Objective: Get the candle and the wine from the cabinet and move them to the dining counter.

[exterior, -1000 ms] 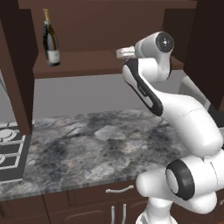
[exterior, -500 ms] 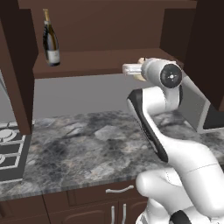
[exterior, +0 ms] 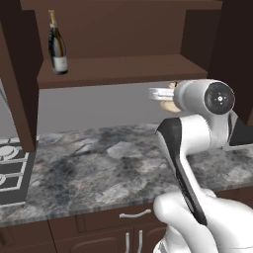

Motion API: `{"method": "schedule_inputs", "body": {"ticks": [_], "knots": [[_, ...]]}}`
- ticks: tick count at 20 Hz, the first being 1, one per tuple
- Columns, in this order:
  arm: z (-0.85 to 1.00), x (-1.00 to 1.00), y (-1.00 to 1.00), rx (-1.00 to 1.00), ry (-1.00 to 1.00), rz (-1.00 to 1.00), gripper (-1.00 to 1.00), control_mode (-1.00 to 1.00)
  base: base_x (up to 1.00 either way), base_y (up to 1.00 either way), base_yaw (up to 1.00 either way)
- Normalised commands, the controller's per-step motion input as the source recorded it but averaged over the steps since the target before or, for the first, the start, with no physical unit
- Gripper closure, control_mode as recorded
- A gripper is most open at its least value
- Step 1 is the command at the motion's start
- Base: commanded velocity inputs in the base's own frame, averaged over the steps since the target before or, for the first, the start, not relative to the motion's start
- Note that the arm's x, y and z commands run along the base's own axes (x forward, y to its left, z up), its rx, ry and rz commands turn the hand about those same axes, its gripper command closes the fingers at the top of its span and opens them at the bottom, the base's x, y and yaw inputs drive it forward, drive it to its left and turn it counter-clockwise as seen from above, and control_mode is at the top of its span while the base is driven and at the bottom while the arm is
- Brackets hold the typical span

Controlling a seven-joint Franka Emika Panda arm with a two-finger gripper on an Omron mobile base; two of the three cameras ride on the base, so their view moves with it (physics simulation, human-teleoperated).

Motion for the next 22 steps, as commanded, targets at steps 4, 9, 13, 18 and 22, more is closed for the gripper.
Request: {"method": "schedule_inputs", "body": {"ticks": [4,9,13,18,22], "knots": [[0.00,-0.53,0.00,0.01,0.10,0.00,1.00,-1.00,0.00,0.00,0.00],[0.00,-0.32,0.00,0.00,0.09,0.07,1.00,-1.00,0.00,0.00,0.00],[0.00,-0.21,-0.01,0.00,0.13,0.12,1.00,-1.00,0.00,0.00,0.00],[0.00,-0.30,0.00,0.00,0.05,0.03,1.00,-1.00,0.00,0.00,0.00],[0.00,-0.41,0.00,0.00,0.00,0.00,1.00,-1.00,0.00,0.00,0.00]]}}
